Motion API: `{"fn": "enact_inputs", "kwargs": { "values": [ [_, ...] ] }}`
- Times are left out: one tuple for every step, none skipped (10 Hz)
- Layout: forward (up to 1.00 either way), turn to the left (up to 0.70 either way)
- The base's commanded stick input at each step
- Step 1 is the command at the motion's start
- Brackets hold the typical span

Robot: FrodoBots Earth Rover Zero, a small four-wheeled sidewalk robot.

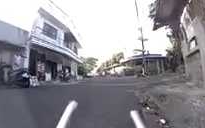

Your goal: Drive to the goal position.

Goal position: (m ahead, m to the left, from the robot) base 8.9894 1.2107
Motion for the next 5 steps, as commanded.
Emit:
{"fn": "enact_inputs", "kwargs": {
  "values": [
    [0.70,0.00],
    [0.70,-0.35],
    [0.70,-0.35],
    [0.70,-0.35],
    [0.70,-0.35]
  ]
}}
